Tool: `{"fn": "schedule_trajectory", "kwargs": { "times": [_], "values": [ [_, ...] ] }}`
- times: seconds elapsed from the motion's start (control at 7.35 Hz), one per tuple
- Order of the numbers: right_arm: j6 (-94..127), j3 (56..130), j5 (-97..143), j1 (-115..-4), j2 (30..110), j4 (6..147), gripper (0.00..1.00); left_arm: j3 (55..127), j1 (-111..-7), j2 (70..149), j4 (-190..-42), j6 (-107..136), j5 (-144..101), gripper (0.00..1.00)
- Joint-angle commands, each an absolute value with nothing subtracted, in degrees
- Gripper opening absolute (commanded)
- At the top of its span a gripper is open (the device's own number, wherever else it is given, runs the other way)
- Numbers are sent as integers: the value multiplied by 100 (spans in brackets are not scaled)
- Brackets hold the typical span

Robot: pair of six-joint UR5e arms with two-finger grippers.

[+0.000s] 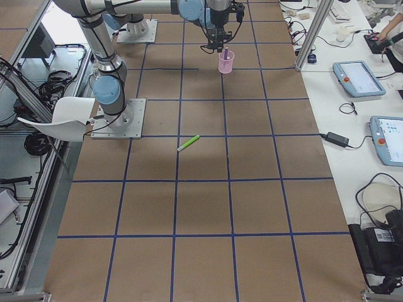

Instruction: Insert purple and pink pens into pink cup

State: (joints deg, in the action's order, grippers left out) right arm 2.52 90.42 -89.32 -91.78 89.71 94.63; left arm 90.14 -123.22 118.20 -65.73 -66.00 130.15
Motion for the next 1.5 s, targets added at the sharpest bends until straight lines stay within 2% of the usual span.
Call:
{"fn": "schedule_trajectory", "kwargs": {
  "times": [0.0, 0.27, 0.41, 0.68, 0.95, 1.09, 1.36],
  "values": [
    [237, 9044, -8947, -9176, 8965, 9492, 100, 8913, -12331, 11595, -6592, -6583, 12947, 85],
    [237, 9044, -8930, -9176, 8965, 9492, 100, 8929, -11920, 11365, -6521, -6574, 12727, 87],
    [237, 9044, -8938, -9176, 8974, 9483, 100, 9034, -11761, 11242, -6539, -6574, 12727, 93],
    [229, 9044, -8921, -9176, 8965, 9501, 100, 9053, -11227, 10944, -6574, -6609, 12465, 93],
    [229, 9044, -8886, -9176, 8965, 9510, 100, 8913, -10131, 10636, -6356, -6496, 11591, 90],
    [237, 9044, -8912, -9184, 8965, 9510, 100, 8956, -9681, 10478, -6355, -5825, 11158, 100],
    [229, 9044, -8903, -9176, 8965, 9519, 100, 8921, -9475, 10267, -6825, -3404, 10610, 100]
  ]
}}
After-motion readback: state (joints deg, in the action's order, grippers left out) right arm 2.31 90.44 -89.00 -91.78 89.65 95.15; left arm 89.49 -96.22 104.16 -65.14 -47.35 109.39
